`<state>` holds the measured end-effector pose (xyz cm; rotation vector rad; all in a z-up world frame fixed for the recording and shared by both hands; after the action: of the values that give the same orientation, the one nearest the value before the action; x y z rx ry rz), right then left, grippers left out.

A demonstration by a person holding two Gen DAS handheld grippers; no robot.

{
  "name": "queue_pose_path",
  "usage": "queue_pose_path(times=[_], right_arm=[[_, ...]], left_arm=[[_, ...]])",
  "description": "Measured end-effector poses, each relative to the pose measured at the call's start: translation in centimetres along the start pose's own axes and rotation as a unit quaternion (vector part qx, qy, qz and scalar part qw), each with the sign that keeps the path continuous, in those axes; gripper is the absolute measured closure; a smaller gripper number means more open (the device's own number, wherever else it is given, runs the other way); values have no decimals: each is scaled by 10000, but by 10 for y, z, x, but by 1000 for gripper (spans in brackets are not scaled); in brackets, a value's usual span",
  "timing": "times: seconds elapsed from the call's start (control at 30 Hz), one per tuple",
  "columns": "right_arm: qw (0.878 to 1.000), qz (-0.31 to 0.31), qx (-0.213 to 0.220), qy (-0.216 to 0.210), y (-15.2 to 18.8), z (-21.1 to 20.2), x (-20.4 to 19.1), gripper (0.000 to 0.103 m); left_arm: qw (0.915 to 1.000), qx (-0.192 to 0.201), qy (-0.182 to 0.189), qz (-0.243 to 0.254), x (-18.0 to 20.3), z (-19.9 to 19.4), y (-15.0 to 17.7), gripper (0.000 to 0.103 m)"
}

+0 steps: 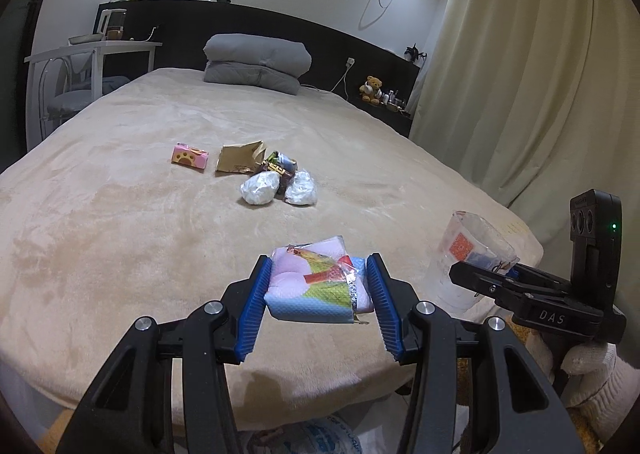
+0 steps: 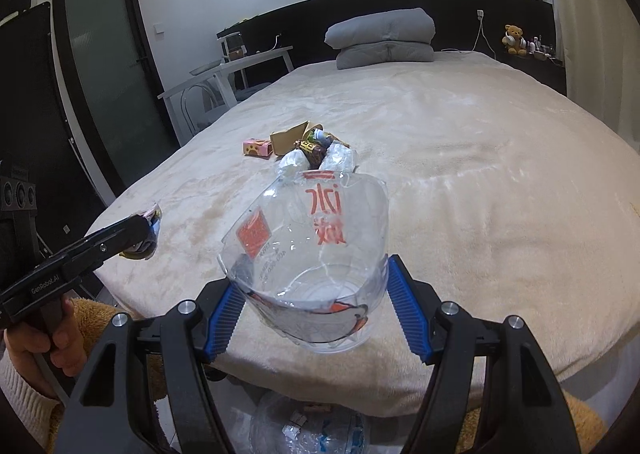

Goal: Collect trash
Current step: 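Carry the clear cup and wrapped snack down over the trash bin with both tools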

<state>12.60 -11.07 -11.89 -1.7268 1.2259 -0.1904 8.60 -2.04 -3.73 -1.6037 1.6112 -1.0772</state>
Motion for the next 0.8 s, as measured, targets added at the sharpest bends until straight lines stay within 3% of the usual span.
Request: queue_pose_path(times=[0.53,0.8], right_arm=[[9989,307,-242,-276,54,-44,-14,35],[9928,715,-872,-410,83,-39,-10,35]], left_arm=[[9996,-152,216,-45,49,-44,50,55],[9961,-709,279,-437,51,-35,83,55]])
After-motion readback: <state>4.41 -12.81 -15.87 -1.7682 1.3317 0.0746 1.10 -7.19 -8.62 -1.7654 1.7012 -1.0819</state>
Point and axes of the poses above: each gripper's, at about its wrist camera, not at the fingertips, and z roughly the way its jaws point, x to its right, y to its underside, the point moved 9 cm from there along z, roughly the way its jaws point, and after that the axes turned 10 degrees about z, right-handed, at the moved point
